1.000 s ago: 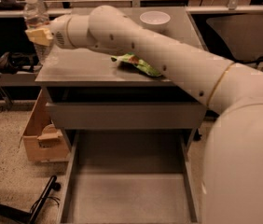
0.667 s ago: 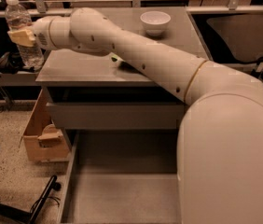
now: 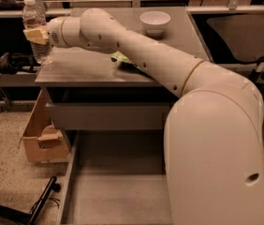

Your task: Pick water bottle from middle drawer and place on counter

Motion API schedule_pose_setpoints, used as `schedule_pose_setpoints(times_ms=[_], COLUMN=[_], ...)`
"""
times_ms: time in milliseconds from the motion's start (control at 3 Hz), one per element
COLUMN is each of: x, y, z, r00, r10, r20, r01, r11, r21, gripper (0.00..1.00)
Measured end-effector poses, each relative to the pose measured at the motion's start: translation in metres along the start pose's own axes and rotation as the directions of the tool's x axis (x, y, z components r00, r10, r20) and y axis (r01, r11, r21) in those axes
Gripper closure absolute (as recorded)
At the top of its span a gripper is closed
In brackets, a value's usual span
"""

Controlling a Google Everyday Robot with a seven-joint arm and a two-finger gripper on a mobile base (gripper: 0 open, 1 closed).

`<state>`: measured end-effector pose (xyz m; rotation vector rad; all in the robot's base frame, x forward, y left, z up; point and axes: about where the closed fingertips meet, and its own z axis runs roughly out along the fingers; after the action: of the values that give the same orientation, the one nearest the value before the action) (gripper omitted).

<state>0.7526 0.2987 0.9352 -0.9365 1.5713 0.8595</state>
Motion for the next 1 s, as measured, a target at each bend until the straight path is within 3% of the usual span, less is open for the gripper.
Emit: schedule_pose_setpoints(times_ms=[333,667,1000], x=[-0.02,-0.016,0.001], y=[-0.039,-0.039,-0.061], z=[-0.049,-0.048,-0.058], r00=[1.0,1.0,0.999], r10=[0.0,0.006,0.047], r20=[0.005,0.01,0.027], r01=[0.0,-0.006,-0.049], r11=[0.9999,0.9999,0.9963], r21=[0.015,0.013,0.071], gripper=[1.0,1.0,1.0])
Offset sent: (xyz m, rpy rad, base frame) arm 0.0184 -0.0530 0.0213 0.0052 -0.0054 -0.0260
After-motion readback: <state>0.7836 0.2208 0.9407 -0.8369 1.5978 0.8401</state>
